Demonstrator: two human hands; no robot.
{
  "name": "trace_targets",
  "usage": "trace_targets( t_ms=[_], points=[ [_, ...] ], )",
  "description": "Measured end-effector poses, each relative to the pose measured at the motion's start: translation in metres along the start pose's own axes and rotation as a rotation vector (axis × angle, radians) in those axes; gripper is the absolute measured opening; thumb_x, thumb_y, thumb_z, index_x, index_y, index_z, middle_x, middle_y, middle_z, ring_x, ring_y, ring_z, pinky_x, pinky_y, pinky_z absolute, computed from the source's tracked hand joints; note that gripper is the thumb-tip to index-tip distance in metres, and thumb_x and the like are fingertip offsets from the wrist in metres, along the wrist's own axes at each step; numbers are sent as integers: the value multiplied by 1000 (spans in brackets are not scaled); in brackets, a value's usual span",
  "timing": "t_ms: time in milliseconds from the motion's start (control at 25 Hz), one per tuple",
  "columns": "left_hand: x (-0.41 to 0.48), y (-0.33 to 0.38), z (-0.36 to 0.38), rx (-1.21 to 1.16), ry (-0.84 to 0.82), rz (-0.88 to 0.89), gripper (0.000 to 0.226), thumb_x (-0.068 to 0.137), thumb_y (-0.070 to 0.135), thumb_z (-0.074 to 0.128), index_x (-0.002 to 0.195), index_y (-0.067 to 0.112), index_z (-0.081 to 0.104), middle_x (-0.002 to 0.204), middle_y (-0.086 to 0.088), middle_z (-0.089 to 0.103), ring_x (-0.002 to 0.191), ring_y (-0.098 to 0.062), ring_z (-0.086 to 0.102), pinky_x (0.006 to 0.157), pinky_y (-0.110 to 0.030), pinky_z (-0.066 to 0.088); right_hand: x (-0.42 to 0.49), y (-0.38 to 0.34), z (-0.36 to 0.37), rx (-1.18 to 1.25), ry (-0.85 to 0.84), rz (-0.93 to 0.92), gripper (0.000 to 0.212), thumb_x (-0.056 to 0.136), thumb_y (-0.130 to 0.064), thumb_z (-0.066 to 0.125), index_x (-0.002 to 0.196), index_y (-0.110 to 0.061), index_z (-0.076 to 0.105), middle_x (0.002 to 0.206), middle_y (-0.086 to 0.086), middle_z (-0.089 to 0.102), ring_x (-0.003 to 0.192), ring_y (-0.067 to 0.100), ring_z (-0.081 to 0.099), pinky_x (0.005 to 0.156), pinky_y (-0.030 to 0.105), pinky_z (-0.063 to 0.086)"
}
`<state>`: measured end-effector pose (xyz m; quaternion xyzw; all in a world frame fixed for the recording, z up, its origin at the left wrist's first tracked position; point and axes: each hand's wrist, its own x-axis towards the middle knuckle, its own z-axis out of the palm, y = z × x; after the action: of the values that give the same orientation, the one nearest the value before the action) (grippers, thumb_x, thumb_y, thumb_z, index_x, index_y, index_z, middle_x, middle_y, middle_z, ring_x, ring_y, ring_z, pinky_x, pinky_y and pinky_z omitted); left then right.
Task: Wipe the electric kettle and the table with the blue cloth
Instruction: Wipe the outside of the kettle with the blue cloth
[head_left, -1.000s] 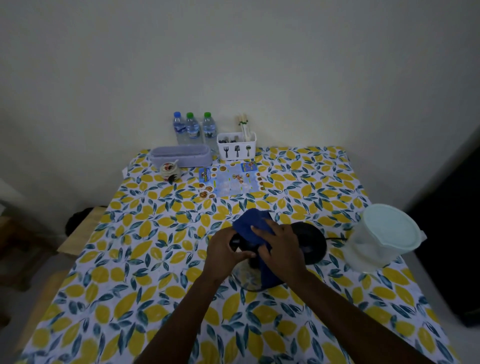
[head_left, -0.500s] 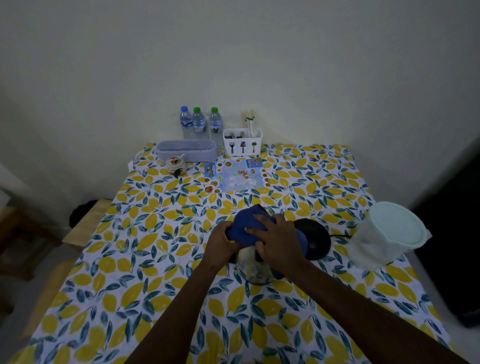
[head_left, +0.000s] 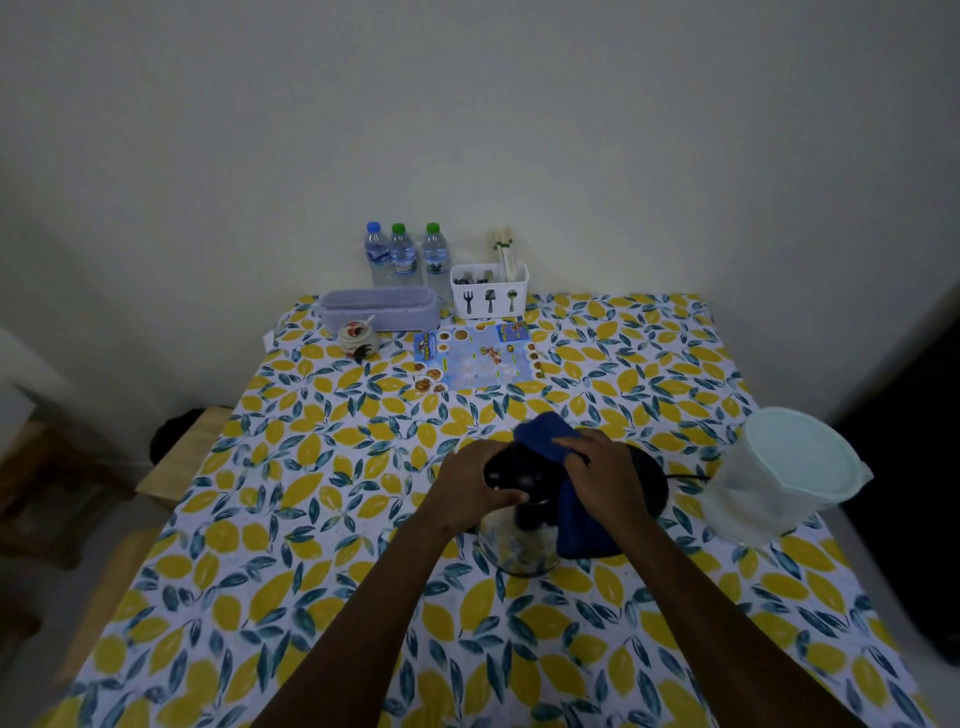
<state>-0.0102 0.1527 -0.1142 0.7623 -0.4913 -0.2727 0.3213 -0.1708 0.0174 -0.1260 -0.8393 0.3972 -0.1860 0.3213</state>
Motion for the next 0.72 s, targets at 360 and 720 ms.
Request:
trace_targets(
  t_ms=[360, 720],
  points=[
    [7, 1, 17, 58, 55, -18, 87, 72, 47, 78, 143, 18, 39, 148, -6, 47, 135, -25, 44, 111, -42, 36, 40, 7, 6, 494, -381, 391, 26, 100, -22, 39, 116, -11, 56, 111, 11, 56, 97, 31, 55, 85, 43, 42],
    [8, 0, 8, 10, -35, -54, 83, 79, 39, 75, 148, 20, 32, 156, -3, 34, 142, -21, 33, 115, -41, 33, 5, 38, 27, 1016, -374, 450, 41, 106, -10, 23, 145, -1, 29, 152, 14, 34, 137, 24, 40, 112, 41, 36]
  ],
)
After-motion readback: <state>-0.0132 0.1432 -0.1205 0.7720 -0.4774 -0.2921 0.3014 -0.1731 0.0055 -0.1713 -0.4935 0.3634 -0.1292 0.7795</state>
